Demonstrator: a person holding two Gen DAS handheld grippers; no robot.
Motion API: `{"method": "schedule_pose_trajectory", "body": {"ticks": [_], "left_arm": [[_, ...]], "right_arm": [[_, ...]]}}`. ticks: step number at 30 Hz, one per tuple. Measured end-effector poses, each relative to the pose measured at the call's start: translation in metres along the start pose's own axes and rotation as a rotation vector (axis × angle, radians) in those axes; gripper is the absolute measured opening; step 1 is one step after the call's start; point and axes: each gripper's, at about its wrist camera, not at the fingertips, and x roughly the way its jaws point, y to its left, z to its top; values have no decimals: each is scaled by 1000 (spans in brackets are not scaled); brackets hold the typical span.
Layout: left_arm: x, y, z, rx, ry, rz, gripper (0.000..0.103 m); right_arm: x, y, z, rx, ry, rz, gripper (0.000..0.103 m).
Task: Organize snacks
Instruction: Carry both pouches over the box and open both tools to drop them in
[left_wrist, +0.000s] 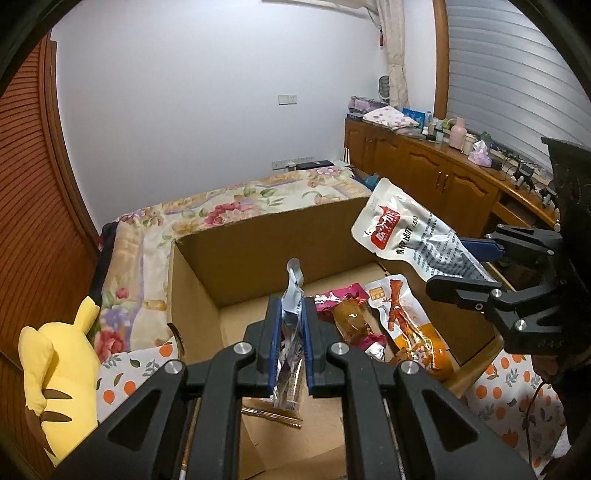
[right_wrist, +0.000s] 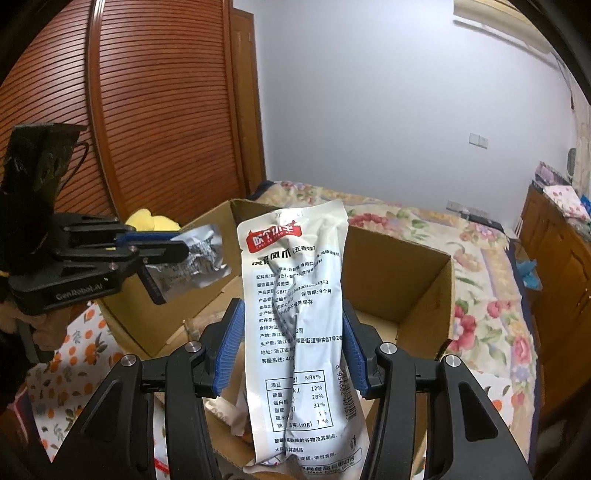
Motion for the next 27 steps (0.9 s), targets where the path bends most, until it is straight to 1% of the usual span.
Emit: {"method": "schedule_pose_trajectory", "body": {"ticks": [5,6,8,13,16,22,25,27], "left_arm": [[6,-3,1,4,13,10,8],[7,-2,1,4,16,11,9],[7,-1,1,1,16,8,11],[5,4,-1,-13,13,8,13],[0,5,-2,-21,8,2,15],[-5,8,-3,-22,2,16,16],[-8,10,-5,-24,0,23,17],[-10,10,-6,-27,1,25,17]], "right_arm": [[8,4,0,0,4,-18,51],[11,5,-1,-5,9,-30,51],[15,7,-2,-15,23,-49,51],[24,12,-8,-26,61,-64,51],[28,12,-9,-21,79,-62,52],[33,11,-11,-3,101,-57,52],[34,12,-12,2,110,-42,55],[35,13,-11,1,112,-48,58]]}}
